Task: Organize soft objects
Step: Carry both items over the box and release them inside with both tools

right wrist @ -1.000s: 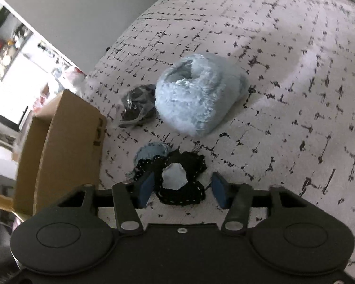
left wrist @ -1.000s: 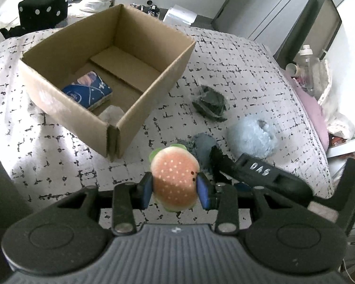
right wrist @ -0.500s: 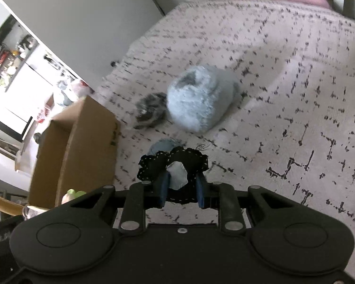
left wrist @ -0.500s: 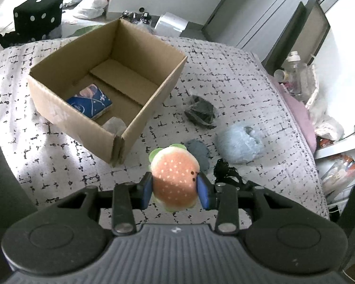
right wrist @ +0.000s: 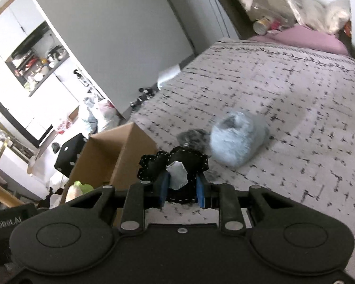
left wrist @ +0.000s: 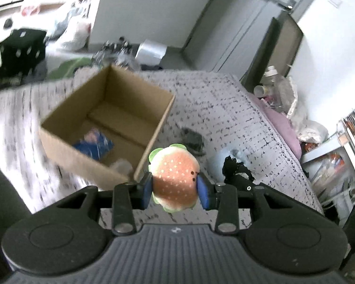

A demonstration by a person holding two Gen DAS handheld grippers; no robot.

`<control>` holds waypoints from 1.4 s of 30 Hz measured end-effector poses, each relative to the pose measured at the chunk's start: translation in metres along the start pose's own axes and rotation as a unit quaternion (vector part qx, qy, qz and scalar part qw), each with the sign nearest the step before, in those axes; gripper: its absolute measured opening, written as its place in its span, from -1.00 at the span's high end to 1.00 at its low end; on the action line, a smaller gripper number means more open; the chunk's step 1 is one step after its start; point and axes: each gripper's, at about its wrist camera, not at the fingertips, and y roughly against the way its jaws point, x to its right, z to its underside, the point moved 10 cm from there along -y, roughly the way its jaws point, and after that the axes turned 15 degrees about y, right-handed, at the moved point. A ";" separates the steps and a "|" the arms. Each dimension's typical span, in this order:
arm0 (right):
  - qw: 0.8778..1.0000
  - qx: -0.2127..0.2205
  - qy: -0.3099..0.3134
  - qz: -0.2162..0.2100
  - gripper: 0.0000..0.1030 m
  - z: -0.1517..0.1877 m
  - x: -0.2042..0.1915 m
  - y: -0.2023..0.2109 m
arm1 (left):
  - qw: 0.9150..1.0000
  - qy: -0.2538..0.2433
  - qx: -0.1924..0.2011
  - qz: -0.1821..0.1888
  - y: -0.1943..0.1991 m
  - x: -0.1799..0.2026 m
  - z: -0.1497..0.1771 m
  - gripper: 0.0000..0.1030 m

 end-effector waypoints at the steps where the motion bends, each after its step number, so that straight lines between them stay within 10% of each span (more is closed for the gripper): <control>1: 1.000 0.004 0.000 -0.003 0.52 -0.002 -0.003 0.000 | 1.000 -0.007 -0.001 0.002 0.002 -0.001 -0.005 0.25; 18: 0.993 0.020 0.083 -0.084 0.52 -0.014 -0.082 -0.015 | 0.998 -0.057 0.016 -0.011 0.011 -0.026 -0.082 0.25; 42: 0.990 0.037 0.116 -0.071 0.40 -0.019 -0.128 -0.046 | 0.998 -0.047 -0.011 -0.039 -0.030 -0.076 -0.116 0.24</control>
